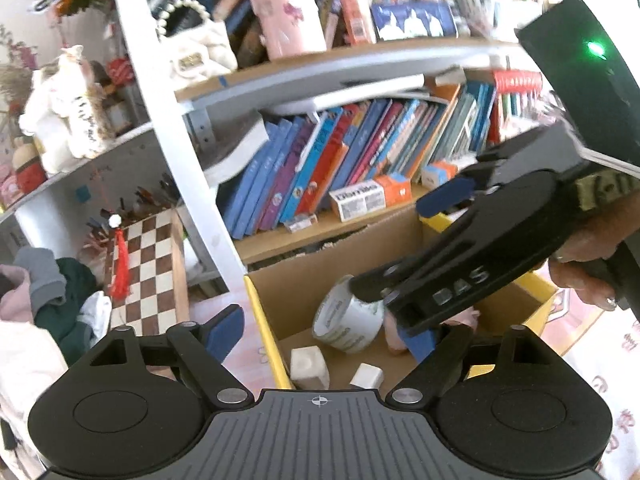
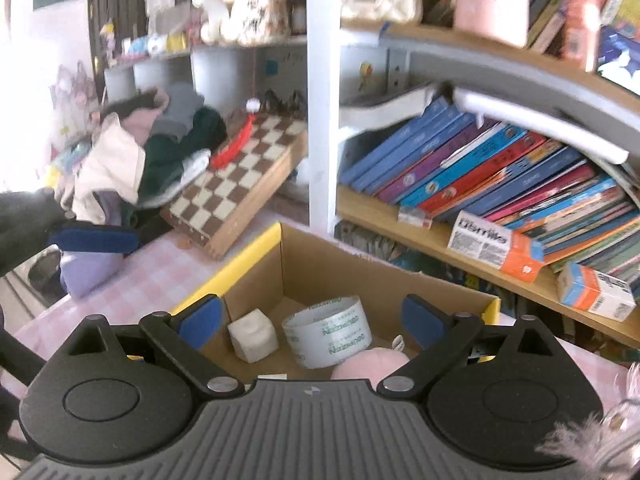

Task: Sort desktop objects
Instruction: 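Withdraw both tools from the box back over the table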

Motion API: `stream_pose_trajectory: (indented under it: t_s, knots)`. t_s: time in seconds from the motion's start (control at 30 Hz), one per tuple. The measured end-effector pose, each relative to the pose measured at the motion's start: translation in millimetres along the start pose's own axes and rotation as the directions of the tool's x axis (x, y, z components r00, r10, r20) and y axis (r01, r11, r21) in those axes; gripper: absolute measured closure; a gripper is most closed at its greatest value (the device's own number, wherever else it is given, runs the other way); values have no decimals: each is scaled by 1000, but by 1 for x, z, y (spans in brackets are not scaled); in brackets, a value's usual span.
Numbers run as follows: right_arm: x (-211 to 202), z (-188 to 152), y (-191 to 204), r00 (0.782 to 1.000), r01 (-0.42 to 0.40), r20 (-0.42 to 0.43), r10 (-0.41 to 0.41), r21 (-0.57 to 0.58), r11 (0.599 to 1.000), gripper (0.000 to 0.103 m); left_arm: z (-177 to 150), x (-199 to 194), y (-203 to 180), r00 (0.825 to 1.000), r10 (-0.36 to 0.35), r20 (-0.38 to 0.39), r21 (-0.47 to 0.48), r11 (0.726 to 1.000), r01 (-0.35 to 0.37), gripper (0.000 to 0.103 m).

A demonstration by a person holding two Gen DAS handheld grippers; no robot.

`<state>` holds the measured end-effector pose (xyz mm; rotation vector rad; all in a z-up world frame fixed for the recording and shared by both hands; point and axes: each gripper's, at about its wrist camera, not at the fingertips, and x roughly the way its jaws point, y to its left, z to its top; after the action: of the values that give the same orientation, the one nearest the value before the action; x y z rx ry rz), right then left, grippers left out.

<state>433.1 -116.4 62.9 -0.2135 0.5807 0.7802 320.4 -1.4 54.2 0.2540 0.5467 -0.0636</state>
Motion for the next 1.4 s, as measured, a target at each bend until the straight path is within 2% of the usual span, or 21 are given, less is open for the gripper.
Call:
stream_pose_trajectory:
  t_s: [0.2,0.4,0.67,0.77,0.97,1.4]
  knots:
    - [-43,-12,6,996,52,74,-55,47,998,6,-13,-32,12,999,9,44,-68,998,-6,15]
    - [-79,-30,14,985,122,112,-132,91,988,6,-30,-52,19,999,4,43,-123,992,1,15]
    - [-122,-64,26,952,246,149,-266,141,959,5,-49,-79,23,998,14,55,-160,987,-5,15]
    - [-136,-80,28,937,293,144,-319,173,940,5,-59,-87,27,998,24,51,-174,985,-15,15]
    - [-153,-111,36,921,350,96,-378,224,909,4,-77,-97,34,999,28,24,-199,980,-22,15]
    - [-157,-178,70,897,436,-33,-441,240,868,4,-119,-105,21,999,3,-49,-199,980,-12,14]
